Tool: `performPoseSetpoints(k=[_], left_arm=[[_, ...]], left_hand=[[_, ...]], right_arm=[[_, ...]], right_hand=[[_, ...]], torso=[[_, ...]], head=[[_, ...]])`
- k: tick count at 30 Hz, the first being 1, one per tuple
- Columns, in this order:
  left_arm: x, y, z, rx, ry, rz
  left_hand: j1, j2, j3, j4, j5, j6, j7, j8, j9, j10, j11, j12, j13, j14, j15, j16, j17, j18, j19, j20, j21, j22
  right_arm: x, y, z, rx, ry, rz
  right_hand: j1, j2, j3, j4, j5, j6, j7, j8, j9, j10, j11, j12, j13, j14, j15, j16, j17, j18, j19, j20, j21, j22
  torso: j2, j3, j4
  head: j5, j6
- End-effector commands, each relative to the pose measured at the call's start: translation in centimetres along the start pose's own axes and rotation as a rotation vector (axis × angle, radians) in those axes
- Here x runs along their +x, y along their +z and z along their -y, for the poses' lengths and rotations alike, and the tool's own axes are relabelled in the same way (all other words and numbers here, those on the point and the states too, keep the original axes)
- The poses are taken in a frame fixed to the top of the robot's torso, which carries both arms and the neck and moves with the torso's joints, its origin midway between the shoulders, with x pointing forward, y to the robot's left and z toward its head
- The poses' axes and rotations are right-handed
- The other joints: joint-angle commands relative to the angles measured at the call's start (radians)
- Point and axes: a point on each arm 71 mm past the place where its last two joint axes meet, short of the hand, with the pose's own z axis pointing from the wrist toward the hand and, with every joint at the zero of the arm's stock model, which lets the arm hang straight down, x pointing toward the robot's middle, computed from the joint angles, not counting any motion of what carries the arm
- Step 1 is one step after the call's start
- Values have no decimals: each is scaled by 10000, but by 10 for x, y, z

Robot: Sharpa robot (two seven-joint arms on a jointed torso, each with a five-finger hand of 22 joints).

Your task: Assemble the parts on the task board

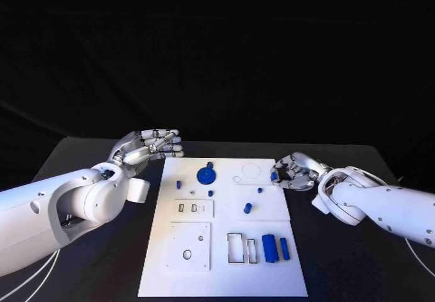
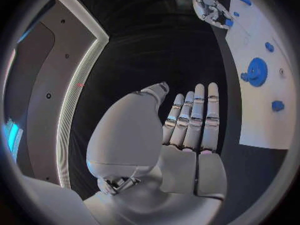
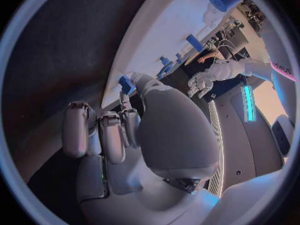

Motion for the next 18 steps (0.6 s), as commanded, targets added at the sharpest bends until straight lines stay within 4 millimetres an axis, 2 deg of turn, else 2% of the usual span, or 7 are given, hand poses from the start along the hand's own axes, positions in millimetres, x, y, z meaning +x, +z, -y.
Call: performPoseSetpoints(k=[1,4,9,18], left_arm=[[2,0,1,64,-24,-200],[2,0,1,62,-23,-199],[2,0,1,58,-25,-203],[2,1,1,53,-26,-206]], left_hand=[[-83,-32,61,-9,8,-53,616,-56,-15,-67,-15,-8,14,-23,46,-35,10,129,13,78,-45,-15],[-83,-32,61,-9,8,-53,616,-56,-15,-67,-15,-8,14,-23,46,-35,10,129,13,78,-45,-15],[-83,-32,61,-9,8,-53,616,-56,-15,-67,-15,-8,14,-23,46,-35,10,129,13,78,-45,-15],[-94,-34,77,-15,7,-50,617,-59,-15,-70,-14,-6,15,-24,47,-40,19,130,13,79,-47,-19]], right_arm=[[2,0,0,58,10,-187],[3,1,0,61,12,-198],[2,1,0,79,4,-155],[0,2,-1,-33,-32,258]], right_hand=[[5,169,166,-20,-63,177,-38,81,22,56,-17,43,1115,899,-61,35,1936,28,60,-37,38,452],[-31,256,514,-87,-653,290,-89,112,19,70,-65,53,1128,903,-110,38,1950,22,80,-89,47,486],[-82,460,901,-164,-844,568,-192,298,92,105,-149,83,1165,906,-176,40,1962,14,110,-140,68,533],[-139,598,1181,-290,-881,730,-292,479,182,185,-238,150,1240,921,-252,56,2018,-18,207,-207,173,660]], torso=[[2,-3,5],[-3,-3,-6],[-1,2,-5],[0,1,6]], head=[[-4,20],[4,20],[-2,3],[2,-8]])
